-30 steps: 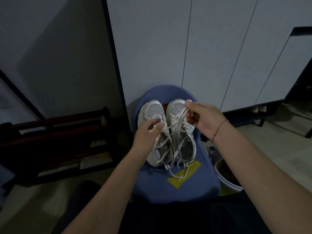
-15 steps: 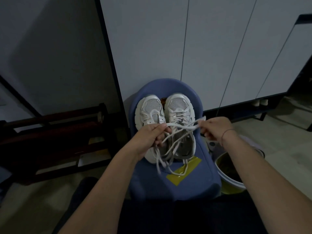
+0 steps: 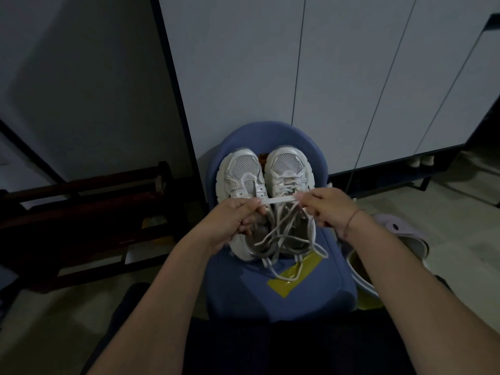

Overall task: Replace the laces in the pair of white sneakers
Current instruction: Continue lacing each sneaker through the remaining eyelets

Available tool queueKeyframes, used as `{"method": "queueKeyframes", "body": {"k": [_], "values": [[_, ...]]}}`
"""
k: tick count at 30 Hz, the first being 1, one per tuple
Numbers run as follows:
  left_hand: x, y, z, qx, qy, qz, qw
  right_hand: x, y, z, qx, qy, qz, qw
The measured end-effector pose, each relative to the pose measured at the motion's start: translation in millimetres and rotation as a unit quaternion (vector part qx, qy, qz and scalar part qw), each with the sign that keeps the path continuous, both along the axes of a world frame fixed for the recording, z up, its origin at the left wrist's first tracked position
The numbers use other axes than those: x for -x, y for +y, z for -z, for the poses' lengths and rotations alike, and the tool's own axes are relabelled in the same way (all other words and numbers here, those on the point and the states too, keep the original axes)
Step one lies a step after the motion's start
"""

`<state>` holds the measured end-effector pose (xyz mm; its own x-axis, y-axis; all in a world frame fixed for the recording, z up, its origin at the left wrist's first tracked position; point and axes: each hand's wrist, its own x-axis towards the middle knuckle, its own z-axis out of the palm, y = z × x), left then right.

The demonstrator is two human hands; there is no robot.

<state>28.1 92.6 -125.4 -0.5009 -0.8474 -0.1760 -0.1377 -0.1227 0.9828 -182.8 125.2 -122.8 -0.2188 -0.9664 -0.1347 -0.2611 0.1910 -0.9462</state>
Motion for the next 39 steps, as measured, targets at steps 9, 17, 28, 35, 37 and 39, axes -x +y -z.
{"method": "queueKeyframes", "body": {"k": [9,17,28,35,37,39], "values": [[-8,-5,-1,0.03,-0.038,0.008,0.999,-1,-1,4,0.042,0.273,-0.017,0.961],[3,-5,0,0.073,-0.089,0.026,0.993,-39,-5,2,0.126,0.132,-0.141,0.973],[-5,-21,10,0.08,-0.143,-0.044,0.986,-13,-30,3,0.085,0.085,0.015,0.993],[22,-35,10,0.092,-0.045,-0.21,0.972,-9,-63,-10,0.098,0.067,0.004,0.993],[31,-39,7,0.044,0.006,-0.206,0.978,-11,-65,-7,0.097,0.055,-0.002,0.994],[37,-43,7,0.009,0.056,-0.2,0.978,-13,-65,-4,0.091,0.045,-0.012,0.995]]}}
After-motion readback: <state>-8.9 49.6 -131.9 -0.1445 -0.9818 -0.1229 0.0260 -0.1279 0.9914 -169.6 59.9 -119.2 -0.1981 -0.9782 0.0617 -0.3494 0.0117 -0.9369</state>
